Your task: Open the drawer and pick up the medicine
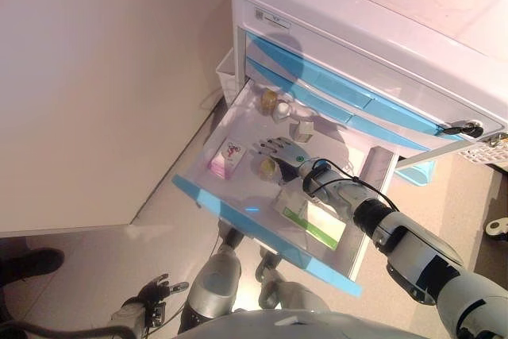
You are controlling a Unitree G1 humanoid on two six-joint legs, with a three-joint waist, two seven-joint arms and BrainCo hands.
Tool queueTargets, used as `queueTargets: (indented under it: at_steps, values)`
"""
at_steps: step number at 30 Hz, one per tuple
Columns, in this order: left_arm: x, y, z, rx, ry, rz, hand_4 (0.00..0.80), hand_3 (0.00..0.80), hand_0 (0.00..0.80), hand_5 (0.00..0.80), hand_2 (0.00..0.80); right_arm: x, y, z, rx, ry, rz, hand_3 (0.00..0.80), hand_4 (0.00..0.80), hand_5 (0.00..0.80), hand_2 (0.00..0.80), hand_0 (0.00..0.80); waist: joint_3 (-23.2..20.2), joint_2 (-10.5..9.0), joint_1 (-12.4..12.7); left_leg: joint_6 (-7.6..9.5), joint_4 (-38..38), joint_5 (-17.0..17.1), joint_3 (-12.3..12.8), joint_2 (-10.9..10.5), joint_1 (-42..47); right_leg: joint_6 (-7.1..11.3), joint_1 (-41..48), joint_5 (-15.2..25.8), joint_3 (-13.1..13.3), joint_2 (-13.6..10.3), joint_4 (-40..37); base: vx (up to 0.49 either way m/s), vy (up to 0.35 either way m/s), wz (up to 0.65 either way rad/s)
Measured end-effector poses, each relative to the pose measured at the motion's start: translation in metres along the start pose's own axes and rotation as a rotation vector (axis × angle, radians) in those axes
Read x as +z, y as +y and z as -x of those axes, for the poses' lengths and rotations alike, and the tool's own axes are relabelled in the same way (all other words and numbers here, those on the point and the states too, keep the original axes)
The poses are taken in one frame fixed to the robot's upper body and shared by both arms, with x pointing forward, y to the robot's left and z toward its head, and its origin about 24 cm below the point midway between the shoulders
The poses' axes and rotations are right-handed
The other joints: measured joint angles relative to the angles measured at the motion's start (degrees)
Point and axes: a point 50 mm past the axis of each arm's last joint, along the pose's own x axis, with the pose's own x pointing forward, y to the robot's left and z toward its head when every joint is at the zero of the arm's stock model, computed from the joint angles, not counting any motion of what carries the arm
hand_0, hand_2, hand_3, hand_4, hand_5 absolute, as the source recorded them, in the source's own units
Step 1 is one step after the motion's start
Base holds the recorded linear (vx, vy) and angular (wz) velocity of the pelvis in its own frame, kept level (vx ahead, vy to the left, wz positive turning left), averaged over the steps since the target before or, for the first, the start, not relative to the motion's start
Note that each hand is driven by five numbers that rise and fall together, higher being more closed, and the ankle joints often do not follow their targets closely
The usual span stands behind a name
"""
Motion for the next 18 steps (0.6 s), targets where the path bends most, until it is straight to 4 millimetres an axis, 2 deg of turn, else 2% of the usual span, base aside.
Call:
queueTargets:
  at_steps: [3, 6, 7, 8, 9, 10, 12, 15, 18]
  values:
    - [0.0000, 0.0000, 0.0000, 0.000, 0.000, 0.000, 0.000, 0.000, 0.000, 0.000, 0.000, 0.0001, 0.0000, 0.0000, 0.000, 0.000, 0.000, 0.204, 0.204, 0.204, 0.204, 0.204, 0.0, 0.02, 0.0, 0.00, 0.0, 0.0, 0.0, 0.0, 0.0, 0.00, 0.0, 0.0, 0.0, 0.0, 0.0, 0.000, 0.000, 0.00]
    - [0.0000, 0.0000, 0.0000, 0.000, 0.000, 0.000, 0.000, 0.000, 0.000, 0.000, 0.000, 0.0002, -0.0004, -0.0001, -0.008, -0.001, 0.000, 0.213, 0.213, 0.213, 0.213, 0.213, 0.1, 0.01, 0.0, -0.01, 0.0, 0.0, 0.0, 0.0, 0.0, 0.00, 0.0, 0.0, 0.0, 0.0, 0.0, 0.000, 0.000, 0.00]
    - [0.0000, 0.0000, 0.0000, 0.001, 0.000, 0.000, 0.000, 0.000, 0.000, 0.000, 0.000, 0.0002, -0.0005, -0.0001, -0.009, -0.001, 0.000, 0.307, 0.307, 0.307, 0.307, 0.307, 0.1, 0.01, 0.0, -0.01, 0.0, 0.0, 0.0, 0.0, 0.0, 0.00, 0.0, 0.0, 0.0, 0.0, 0.0, 0.000, 0.000, 0.00]
    - [0.0000, 0.0001, 0.0000, 0.001, 0.000, 0.000, 0.000, 0.000, 0.000, 0.000, 0.000, 0.0003, -0.0005, -0.0001, -0.010, -0.002, 0.000, 0.320, 0.320, 0.320, 0.320, 0.320, 0.1, 0.01, 0.0, 0.00, 0.0, 0.0, 0.0, 0.0, 0.0, 0.00, 0.0, 0.0, 0.0, 0.0, 0.0, 0.000, 0.000, 0.00]
    - [0.0000, 0.0001, 0.0000, 0.001, 0.000, 0.000, 0.000, 0.000, 0.000, 0.000, 0.000, 0.0003, -0.0005, -0.0001, -0.010, -0.002, 0.000, 0.411, 0.411, 0.411, 0.411, 0.411, 0.1, 0.01, 0.0, 0.00, 0.0, 0.0, 0.0, 0.0, 0.0, 0.00, 0.0, 0.0, 0.0, 0.0, 0.0, 0.000, 0.000, 0.00]
    - [0.0000, 0.0001, 0.0000, 0.001, 0.000, 0.000, 0.000, 0.000, 0.000, 0.000, 0.000, 0.0002, -0.0005, -0.0001, -0.010, -0.002, 0.000, 0.461, 0.461, 0.461, 0.461, 0.461, 0.1, 0.01, 0.0, 0.00, 0.0, 0.0, 0.0, 0.0, 0.0, 0.00, 0.0, 0.0, 0.0, 0.0, 0.0, 0.000, 0.000, 0.00]
    - [0.0000, 0.0001, 0.0000, 0.001, 0.000, 0.000, 0.000, 0.000, 0.000, 0.000, 0.000, 0.0003, -0.0006, -0.0001, -0.010, -0.003, -0.001, 0.496, 0.496, 0.496, 0.496, 0.496, 0.1, 0.00, 0.0, 0.00, 0.0, 0.0, 0.0, 0.0, 0.0, 0.00, 0.0, 0.0, 0.0, 0.0, 0.0, 0.000, 0.000, 0.00]
    - [0.0000, 0.0001, 0.0000, 0.002, 0.000, 0.000, 0.000, 0.000, 0.000, 0.000, 0.000, 0.0004, -0.0007, -0.0001, -0.013, -0.004, -0.001, 0.637, 0.637, 0.637, 0.637, 0.637, 0.1, -0.01, 0.0, -0.02, 0.0, 0.0, 0.0, 0.0, 0.0, 0.00, 0.0, 0.0, 0.0, 0.0, 0.0, 0.000, 0.000, 0.00]
    - [0.0000, 0.0001, 0.0000, 0.002, 0.000, 0.000, 0.000, 0.000, 0.000, 0.000, 0.000, 0.0009, -0.0009, -0.0001, -0.016, -0.009, -0.002, 0.653, 0.653, 0.653, 0.653, 0.653, 0.1, -0.02, 0.0, -0.01, 0.0, 0.0, 0.0, 0.0, 0.0, 0.00, 0.0, 0.0, 0.0, 0.0, 0.0, 0.000, 0.000, 0.00]
